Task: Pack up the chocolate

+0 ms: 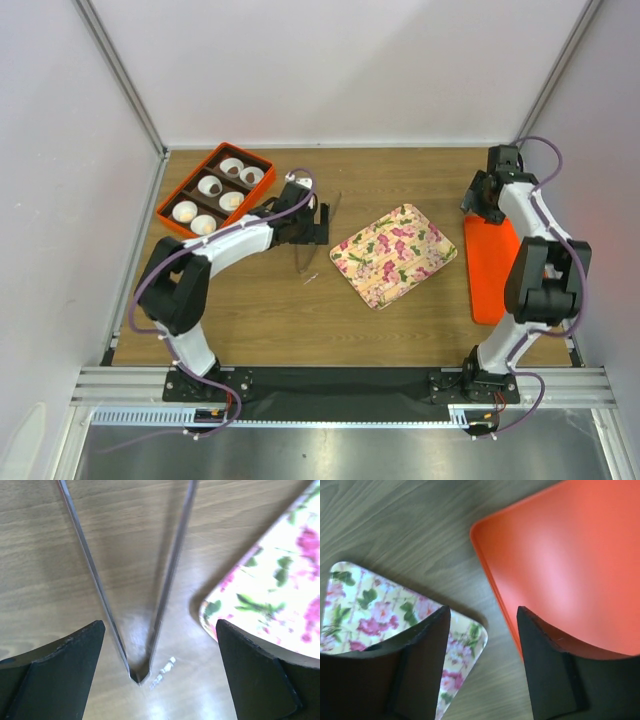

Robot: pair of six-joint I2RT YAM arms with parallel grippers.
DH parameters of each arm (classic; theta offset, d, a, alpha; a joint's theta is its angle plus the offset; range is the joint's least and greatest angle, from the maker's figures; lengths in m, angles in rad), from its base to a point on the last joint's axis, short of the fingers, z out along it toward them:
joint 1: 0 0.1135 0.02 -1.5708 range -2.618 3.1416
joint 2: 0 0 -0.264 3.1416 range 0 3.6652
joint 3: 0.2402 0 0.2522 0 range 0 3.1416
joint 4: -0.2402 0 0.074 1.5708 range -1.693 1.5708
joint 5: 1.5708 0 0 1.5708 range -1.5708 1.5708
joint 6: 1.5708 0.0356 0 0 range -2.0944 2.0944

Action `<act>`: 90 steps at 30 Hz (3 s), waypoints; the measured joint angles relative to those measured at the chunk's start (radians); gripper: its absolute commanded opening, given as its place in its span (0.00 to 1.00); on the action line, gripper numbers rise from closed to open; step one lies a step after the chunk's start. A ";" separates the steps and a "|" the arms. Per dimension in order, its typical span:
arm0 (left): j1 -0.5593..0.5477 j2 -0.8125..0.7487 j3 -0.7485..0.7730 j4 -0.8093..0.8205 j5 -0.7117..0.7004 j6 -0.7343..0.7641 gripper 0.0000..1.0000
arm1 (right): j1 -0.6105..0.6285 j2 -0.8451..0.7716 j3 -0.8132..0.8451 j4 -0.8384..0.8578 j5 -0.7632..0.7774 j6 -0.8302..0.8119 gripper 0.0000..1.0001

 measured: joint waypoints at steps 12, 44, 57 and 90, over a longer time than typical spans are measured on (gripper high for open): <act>-0.016 -0.407 -0.064 -0.019 0.174 -0.001 1.00 | -0.006 0.206 0.086 -0.024 -0.019 -0.128 0.49; -0.018 -0.613 -0.100 -0.072 0.207 0.046 1.00 | -0.011 0.298 0.066 0.040 -0.046 -0.199 0.00; 0.013 -0.640 -0.047 -0.115 0.242 0.037 1.00 | 0.039 0.132 0.301 -0.251 0.064 -0.125 0.00; 0.343 -0.597 -0.237 0.528 0.930 -0.714 1.00 | 0.426 -0.241 0.392 0.610 -0.632 0.340 0.00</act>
